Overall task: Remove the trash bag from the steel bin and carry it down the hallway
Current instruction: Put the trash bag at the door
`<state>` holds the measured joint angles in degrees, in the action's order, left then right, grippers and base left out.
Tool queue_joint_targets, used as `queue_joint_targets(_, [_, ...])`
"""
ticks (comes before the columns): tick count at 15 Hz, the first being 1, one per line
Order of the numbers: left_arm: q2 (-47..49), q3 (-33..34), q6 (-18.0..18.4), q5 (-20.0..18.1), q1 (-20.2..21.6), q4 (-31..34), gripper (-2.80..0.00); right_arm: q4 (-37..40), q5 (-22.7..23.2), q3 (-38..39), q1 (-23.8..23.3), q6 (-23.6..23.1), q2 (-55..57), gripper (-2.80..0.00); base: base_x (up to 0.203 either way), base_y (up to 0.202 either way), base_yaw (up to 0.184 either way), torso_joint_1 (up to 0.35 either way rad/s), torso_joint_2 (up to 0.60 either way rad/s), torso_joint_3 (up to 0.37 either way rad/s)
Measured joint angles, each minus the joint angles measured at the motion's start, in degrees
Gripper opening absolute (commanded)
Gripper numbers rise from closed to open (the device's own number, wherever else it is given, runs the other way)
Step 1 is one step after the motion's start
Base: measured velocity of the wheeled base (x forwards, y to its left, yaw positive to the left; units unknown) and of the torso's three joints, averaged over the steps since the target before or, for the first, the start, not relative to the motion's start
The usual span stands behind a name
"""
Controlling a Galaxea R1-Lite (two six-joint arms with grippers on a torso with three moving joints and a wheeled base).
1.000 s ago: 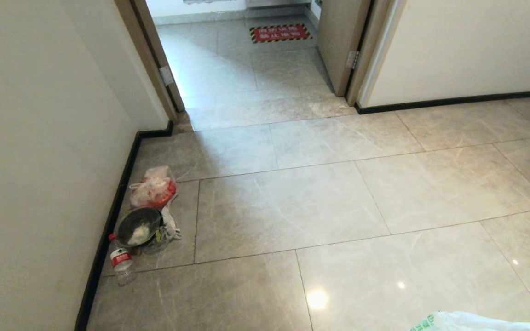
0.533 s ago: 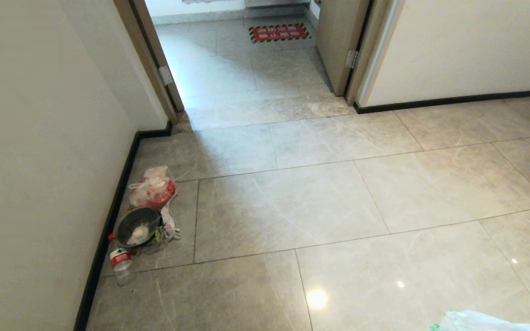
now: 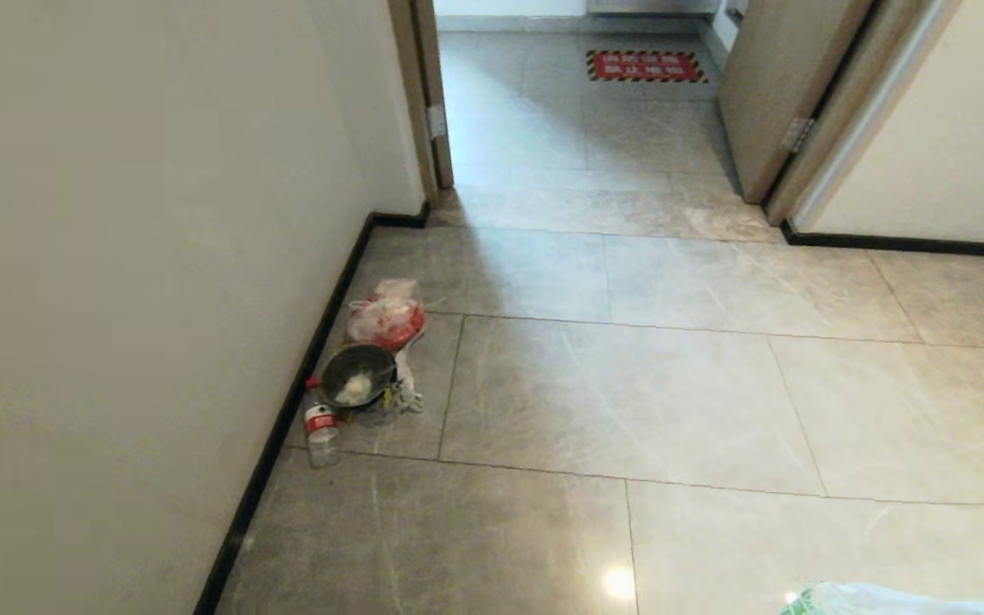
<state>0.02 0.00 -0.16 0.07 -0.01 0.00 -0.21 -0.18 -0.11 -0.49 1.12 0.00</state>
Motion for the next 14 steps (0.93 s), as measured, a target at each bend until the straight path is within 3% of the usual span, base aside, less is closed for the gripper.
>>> queue_joint_targets(3, [0.0, 0.0, 0.0, 0.0, 0.0, 0.1, -2.8, -0.1, 0.1, 0.1, 0.0, 0.2, 0.0, -2.8, 0.004, -0.012, 0.13, 0.003, 0.0, 0.001])
queue_joint_targets(8, [0.0, 0.0, 0.3, 0.0, 0.0, 0.0, -2.8, -0.1, 0.1, 0.0, 0.0, 0.2, 0.0, -2.8, 0.014, 0.001, 0.003, 0.0, 0.0, 0.0])
queue_joint_targets(14, [0.0, 0.0, 0.1, 0.0, 0.1, 0.0, -2.8, -0.1, 0.1, 0.0, 0.1, 0.2, 0.0, -2.8, 0.175, 0.0, -0.002, 0.002, 0.0, 0.003])
